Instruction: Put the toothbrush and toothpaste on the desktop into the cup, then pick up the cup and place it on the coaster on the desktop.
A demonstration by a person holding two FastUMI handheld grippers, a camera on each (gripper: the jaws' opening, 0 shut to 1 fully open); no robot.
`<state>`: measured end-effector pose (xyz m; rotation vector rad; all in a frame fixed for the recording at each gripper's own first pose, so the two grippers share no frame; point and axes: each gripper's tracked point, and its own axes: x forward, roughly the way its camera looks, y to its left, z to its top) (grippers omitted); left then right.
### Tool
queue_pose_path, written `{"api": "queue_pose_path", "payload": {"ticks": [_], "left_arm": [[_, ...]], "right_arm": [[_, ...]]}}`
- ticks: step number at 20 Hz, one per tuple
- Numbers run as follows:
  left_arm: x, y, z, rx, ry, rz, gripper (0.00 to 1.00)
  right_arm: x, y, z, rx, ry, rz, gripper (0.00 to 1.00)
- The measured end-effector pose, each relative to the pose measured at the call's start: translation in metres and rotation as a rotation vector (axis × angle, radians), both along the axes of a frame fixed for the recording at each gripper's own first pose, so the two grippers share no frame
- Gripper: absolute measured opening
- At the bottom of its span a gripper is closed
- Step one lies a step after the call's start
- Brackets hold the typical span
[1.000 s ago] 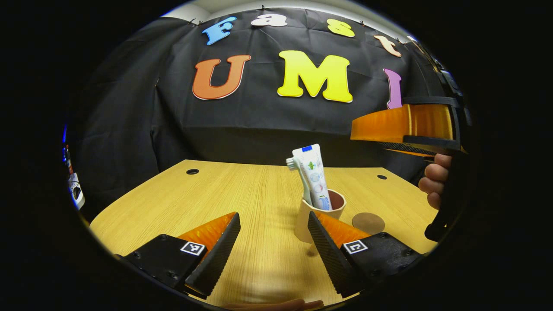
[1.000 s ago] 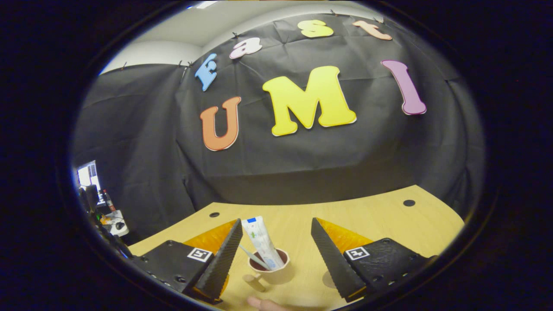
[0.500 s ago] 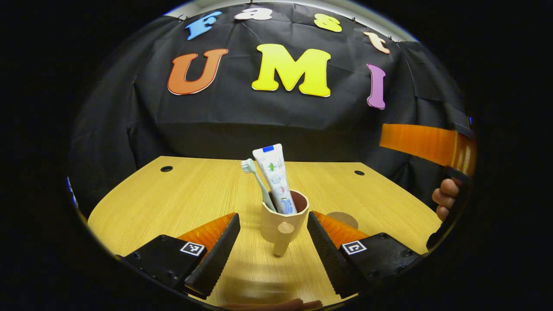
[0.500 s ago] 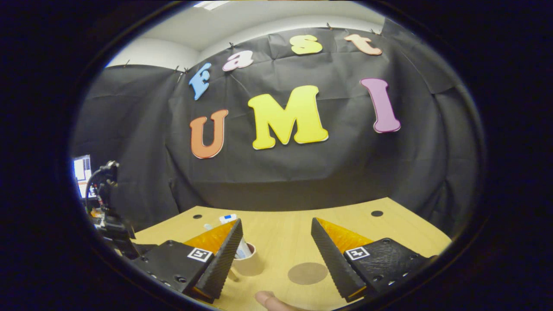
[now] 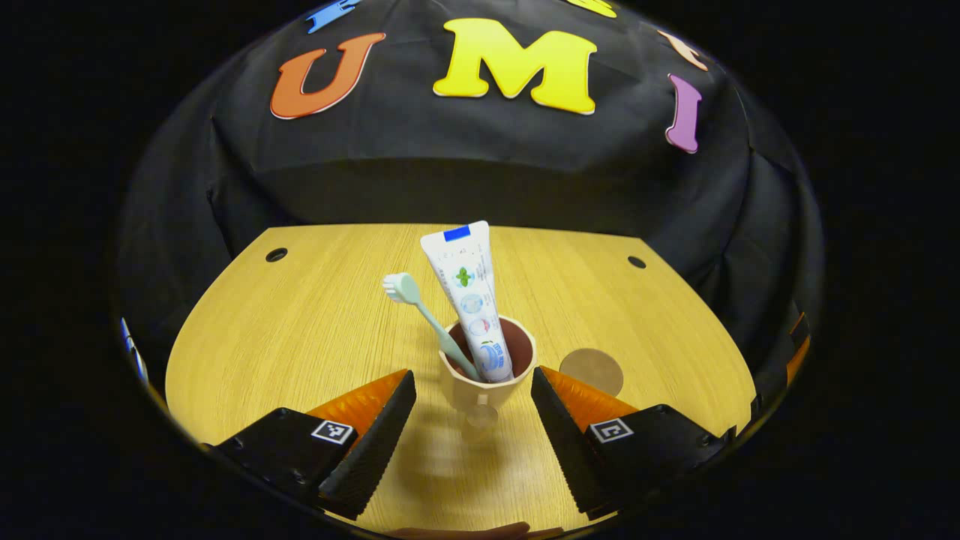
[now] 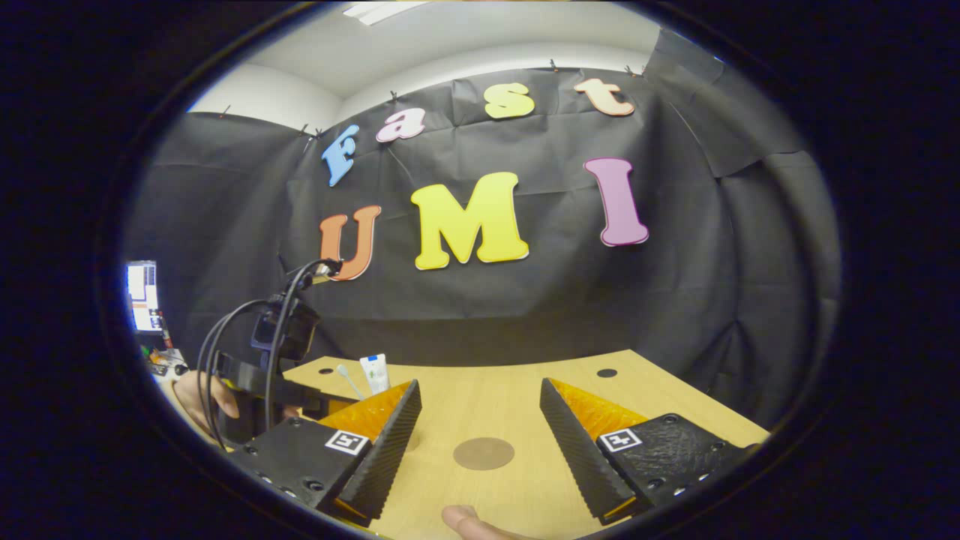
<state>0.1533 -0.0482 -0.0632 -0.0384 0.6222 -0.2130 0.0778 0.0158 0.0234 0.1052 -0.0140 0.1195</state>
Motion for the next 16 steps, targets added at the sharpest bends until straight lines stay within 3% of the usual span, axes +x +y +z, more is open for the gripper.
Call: {"api": "queue_pose_path", "payload": {"ticks": [3,7,11,13,15,16], "left_arm": [[-0.005,-0.01,-0.02,0.016,0.154,-0.02,0.98],[-0.011,-0.01,-0.05,0.009,0.361,0.024,0.98],[-0.003,-0.006,-0.058,0.042,0.425,0.05,0.96],[-0.003,-0.009,-0.056,0.036,0.446,0.042,0.93],[-0.004,-0.013,-0.052,0.011,0.46,0.034,0.82],[-0.006,-0.014,-0.049,-0.002,0.477,0.039,0.69]], "right_arm": [[-0.015,-0.01,-0.009,-0.002,0.022,0.004,0.96],[-0.029,-0.018,-0.014,-0.014,0.011,0.01,0.95],[-0.029,-0.024,-0.03,-0.012,0.049,0.019,0.96],[-0.027,-0.025,-0.034,-0.003,0.064,0.027,0.96],[-0.026,-0.022,-0.037,0.031,0.087,0.05,0.96],[-0.026,-0.022,-0.038,0.048,0.095,0.056,0.96]]}}
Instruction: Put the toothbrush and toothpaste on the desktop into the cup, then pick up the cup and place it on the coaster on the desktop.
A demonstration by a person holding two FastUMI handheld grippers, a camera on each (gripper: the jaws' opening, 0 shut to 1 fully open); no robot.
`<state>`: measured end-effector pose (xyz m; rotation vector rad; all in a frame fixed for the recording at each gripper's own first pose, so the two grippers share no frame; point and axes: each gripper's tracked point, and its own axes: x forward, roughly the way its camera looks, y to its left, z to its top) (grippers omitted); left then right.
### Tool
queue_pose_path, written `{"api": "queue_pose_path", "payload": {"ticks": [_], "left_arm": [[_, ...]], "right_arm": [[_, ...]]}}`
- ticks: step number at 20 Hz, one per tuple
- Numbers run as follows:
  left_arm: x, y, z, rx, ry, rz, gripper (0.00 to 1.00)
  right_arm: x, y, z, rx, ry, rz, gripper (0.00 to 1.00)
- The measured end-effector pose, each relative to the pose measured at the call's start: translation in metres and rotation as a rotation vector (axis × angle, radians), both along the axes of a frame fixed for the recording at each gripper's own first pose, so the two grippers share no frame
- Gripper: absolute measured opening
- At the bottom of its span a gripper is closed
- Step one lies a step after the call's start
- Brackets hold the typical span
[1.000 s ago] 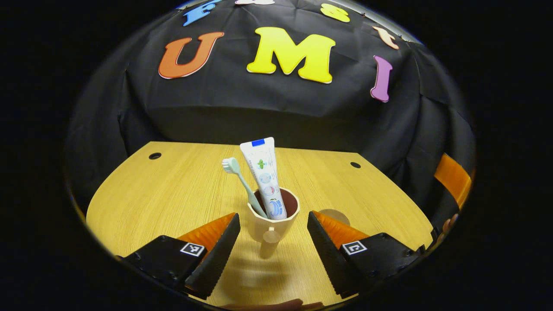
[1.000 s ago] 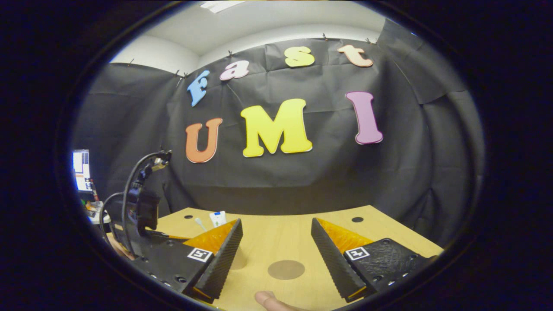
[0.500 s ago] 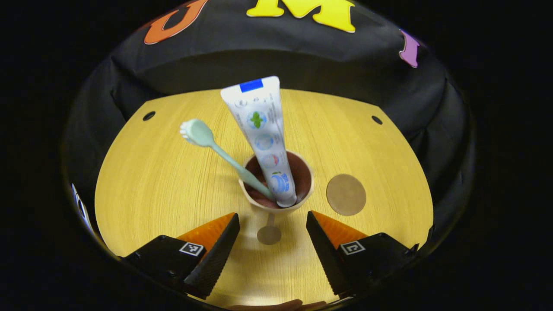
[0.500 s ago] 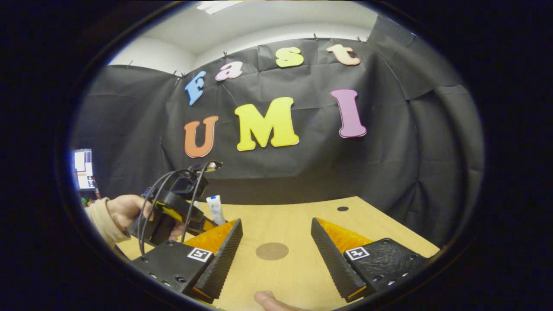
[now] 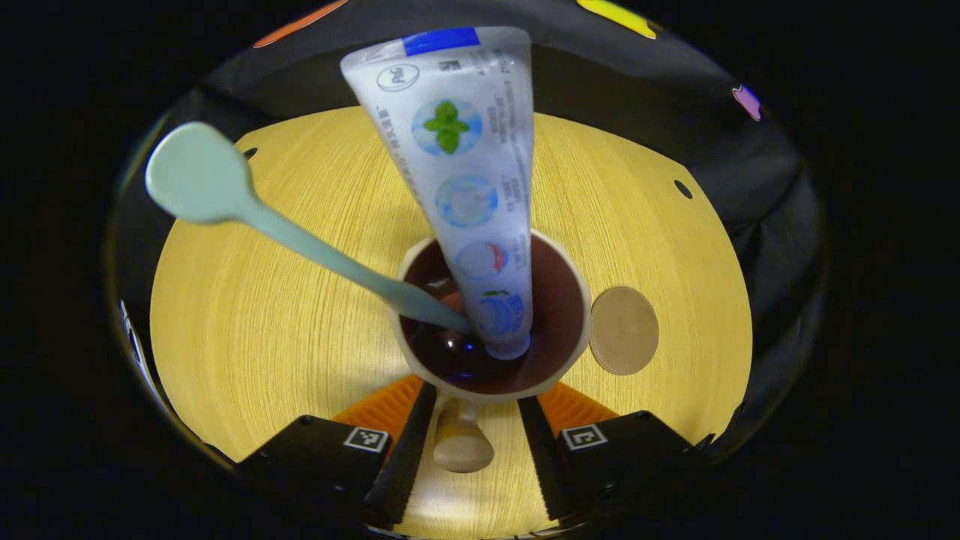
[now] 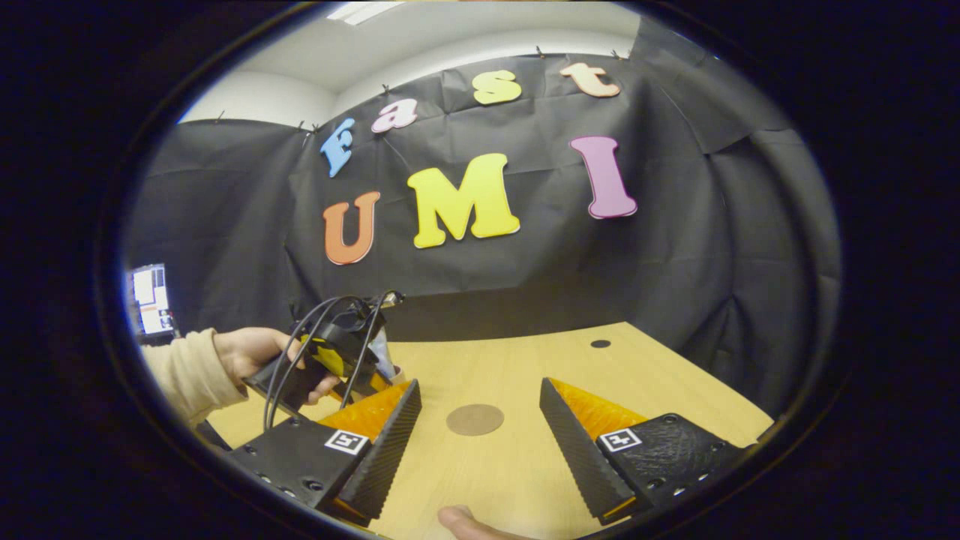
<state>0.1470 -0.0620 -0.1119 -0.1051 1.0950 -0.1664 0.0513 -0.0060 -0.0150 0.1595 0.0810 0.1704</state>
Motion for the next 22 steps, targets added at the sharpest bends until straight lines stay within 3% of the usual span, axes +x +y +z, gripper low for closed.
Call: {"api": "queue_pose_path", "payload": {"ticks": [2,3,4,6,7,9,13,19,22], "left_arm": [[0.0,-0.002,0.009,-0.025,0.008,0.002,0.55],[0.001,-0.001,0.017,-0.019,0.004,0.006,0.55],[0.002,0.001,0.026,0.0,-0.009,-0.001,0.4],[0.003,0.008,0.041,0.02,-0.016,0.012,0.31],[0.004,0.007,0.05,0.004,-0.018,0.021,0.3],[0.003,0.023,0.023,-0.026,-0.011,0.021,0.3],[0.0,0.0,0.055,-0.003,-0.047,0.017,0.29],[-0.004,-0.045,0.103,0.049,-0.171,-0.092,0.25],[-0.005,-0.068,0.113,0.043,-0.167,-0.123,0.24]], "right_arm": [[0.002,-0.001,-0.002,0.014,0.01,0.0,0.96],[0.003,-0.004,-0.002,0.011,0.014,-0.008,0.96],[0.003,-0.007,-0.004,0.012,0.018,-0.019,0.95],[0.002,-0.006,0.001,0.033,0.01,-0.022,0.96],[0.002,-0.005,0.001,0.034,0.012,-0.017,0.96],[0.002,-0.007,0.0,0.021,0.016,-0.02,0.99],[-0.003,0.0,0.001,-0.009,0.004,-0.011,0.96],[-0.003,-0.014,0.0,-0.024,-0.016,-0.061,0.96],[-0.002,-0.019,-0.007,0.016,0.014,-0.057,0.96]]}}
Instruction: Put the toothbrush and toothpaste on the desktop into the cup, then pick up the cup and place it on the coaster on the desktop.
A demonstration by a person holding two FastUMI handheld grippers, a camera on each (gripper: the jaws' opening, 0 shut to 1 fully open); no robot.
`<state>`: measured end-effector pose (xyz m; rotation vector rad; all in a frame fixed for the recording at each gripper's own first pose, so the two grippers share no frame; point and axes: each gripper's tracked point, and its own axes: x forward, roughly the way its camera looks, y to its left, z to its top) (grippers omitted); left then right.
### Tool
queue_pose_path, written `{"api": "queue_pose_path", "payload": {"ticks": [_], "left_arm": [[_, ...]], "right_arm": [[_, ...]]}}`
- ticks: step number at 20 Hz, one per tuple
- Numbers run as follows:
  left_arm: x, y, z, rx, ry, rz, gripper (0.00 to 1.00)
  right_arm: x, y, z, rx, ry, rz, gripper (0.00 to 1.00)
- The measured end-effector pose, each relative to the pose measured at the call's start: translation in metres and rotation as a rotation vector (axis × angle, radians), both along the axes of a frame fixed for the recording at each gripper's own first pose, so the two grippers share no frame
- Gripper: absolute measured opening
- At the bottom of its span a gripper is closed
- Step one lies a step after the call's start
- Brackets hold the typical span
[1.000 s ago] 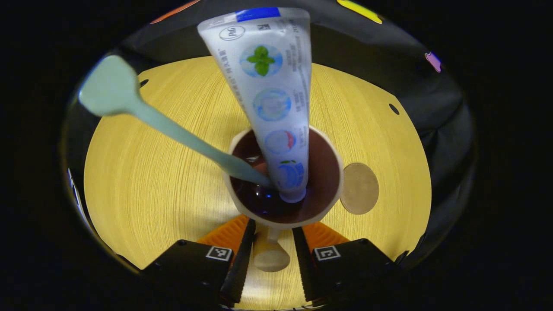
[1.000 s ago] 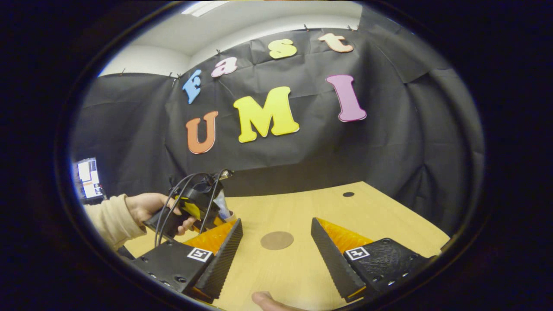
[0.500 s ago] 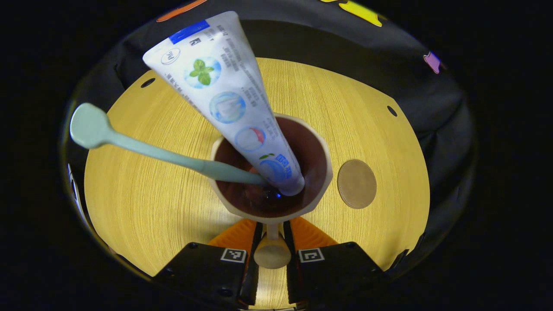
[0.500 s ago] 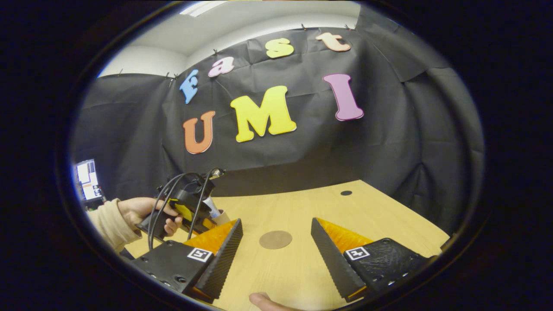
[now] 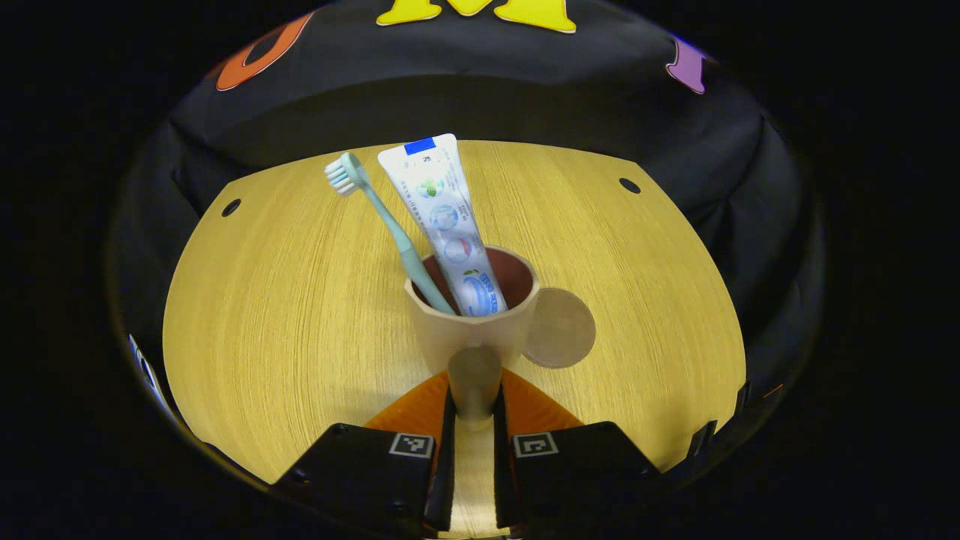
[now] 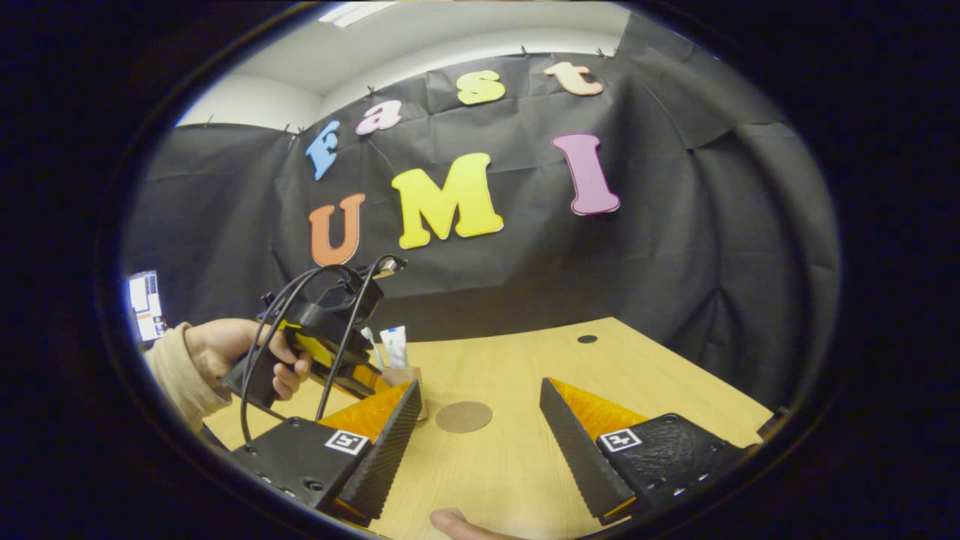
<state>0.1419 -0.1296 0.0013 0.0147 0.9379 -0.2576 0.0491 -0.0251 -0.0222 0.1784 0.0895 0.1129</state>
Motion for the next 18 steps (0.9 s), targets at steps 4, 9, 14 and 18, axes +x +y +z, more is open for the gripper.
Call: {"api": "queue_pose_path", "payload": {"ticks": [4,9,14,18], "left_arm": [[0.009,0.003,0.013,-0.019,-0.11,0.021,0.23],[0.005,0.005,0.013,-0.047,-0.036,0.0,0.19],[0.003,0.019,0.017,-0.006,0.028,-0.038,0.21],[0.01,0.022,0.009,0.024,0.061,-0.048,0.29]], "right_arm": [[0.001,-0.009,-0.004,0.018,0.015,-0.009,0.95],[-0.001,-0.013,-0.003,0.007,0.006,-0.02,0.95],[-0.001,-0.007,-0.004,0.005,0.006,-0.013,0.96],[-0.002,-0.005,-0.006,-0.012,0.011,-0.009,0.95]]}}
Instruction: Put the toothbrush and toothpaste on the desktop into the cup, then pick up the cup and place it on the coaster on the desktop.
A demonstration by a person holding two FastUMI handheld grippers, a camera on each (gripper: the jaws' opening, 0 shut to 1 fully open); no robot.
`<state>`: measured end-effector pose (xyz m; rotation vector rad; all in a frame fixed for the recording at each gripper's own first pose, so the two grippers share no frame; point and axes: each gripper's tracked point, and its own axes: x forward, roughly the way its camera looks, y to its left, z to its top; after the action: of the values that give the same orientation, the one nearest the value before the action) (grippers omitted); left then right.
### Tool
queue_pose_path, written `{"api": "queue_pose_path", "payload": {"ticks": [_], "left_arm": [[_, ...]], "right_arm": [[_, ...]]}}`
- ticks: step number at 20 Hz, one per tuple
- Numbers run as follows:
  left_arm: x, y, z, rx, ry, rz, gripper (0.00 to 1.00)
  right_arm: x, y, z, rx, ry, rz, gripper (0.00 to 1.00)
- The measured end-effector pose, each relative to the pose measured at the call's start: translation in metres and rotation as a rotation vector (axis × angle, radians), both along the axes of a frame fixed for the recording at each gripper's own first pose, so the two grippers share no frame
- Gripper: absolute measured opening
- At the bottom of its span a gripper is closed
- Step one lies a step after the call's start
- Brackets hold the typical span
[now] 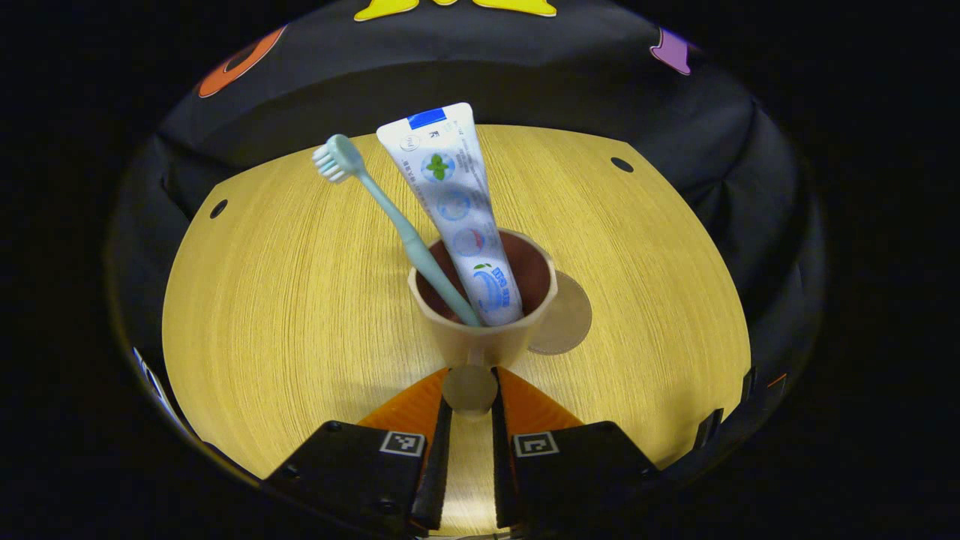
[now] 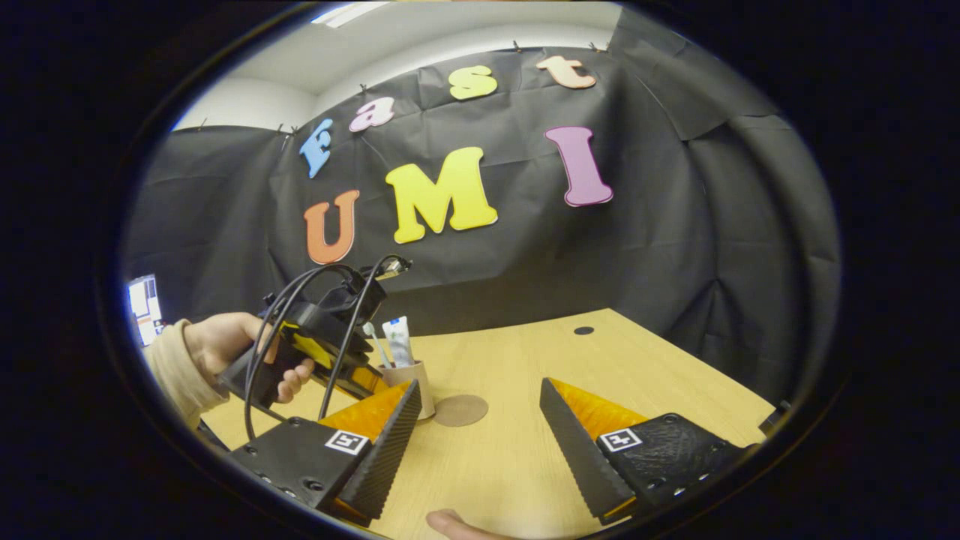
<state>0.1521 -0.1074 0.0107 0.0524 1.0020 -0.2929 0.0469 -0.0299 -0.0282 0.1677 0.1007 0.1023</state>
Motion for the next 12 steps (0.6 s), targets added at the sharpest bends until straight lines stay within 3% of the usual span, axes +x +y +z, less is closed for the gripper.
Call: {"api": "queue_pose_path", "payload": {"ticks": [3,4,7,8,11,12], "left_arm": [[0.007,0.008,-0.001,0.005,-0.009,0.006,0.34],[0.011,0.011,0.0,0.028,-0.016,-0.002,0.43],[0.019,0.026,0.001,0.129,0.005,-0.033,0.48],[0.02,0.025,0.001,0.128,0.012,-0.056,0.58],[0.029,0.019,0.01,0.114,-0.004,-0.085,0.33],[0.032,0.018,0.014,0.108,-0.017,-0.088,0.28]], "right_arm": [[0.003,0.0,-0.001,0.007,0.005,0.001,0.95],[0.003,-0.001,-0.003,0.011,0.011,0.001,0.96],[0.006,-0.001,-0.009,0.026,0.036,0.002,0.96],[0.007,-0.001,-0.011,0.028,0.041,0.003,0.96],[0.009,-0.002,-0.014,0.024,0.045,0.001,0.95],[0.008,-0.002,-0.016,0.023,0.048,0.001,0.96]]}}
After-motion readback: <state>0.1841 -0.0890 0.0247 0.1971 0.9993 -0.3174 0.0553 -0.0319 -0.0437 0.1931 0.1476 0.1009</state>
